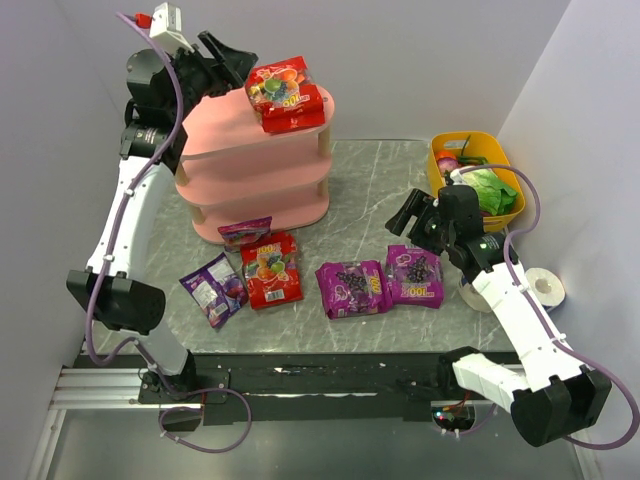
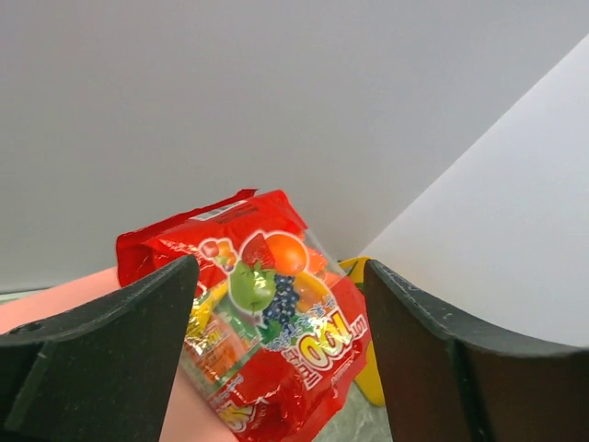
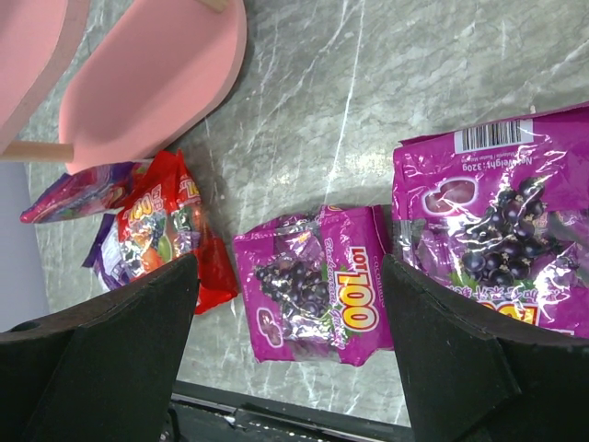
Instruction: Place and organize the candy bags onto the shelf
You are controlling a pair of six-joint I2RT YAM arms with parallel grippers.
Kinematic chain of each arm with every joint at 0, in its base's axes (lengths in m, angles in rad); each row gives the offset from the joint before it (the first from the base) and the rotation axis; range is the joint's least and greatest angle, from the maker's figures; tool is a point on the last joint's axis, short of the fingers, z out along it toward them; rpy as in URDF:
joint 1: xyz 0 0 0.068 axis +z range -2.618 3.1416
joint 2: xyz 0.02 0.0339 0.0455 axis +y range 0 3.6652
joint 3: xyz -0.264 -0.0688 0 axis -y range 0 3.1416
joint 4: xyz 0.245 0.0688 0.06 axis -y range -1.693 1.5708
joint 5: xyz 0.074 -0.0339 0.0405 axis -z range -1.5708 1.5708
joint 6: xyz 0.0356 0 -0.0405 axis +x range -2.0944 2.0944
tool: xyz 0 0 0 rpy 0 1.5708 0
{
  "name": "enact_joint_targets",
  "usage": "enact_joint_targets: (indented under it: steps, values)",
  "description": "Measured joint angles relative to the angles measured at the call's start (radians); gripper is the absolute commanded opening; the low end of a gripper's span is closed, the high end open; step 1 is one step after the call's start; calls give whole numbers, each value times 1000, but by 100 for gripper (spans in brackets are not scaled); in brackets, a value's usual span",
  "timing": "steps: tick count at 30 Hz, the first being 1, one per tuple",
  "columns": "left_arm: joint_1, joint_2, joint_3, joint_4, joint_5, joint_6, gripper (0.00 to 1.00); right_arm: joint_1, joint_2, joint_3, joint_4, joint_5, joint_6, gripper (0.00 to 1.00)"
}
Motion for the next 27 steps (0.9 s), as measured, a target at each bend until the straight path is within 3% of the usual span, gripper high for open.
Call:
enact_joint_targets:
  steps: [5,15,27]
  values:
    - [0,14,-4,48,48,-42,66,0,0,-6,2,-1,1,86]
    - [-9,43,-63,95,102,-69,63,0,0,-13,2,-15,4,86]
    - [-10,157,-23,72,95,-64,62,-1,19,-13,2,-20,8,85]
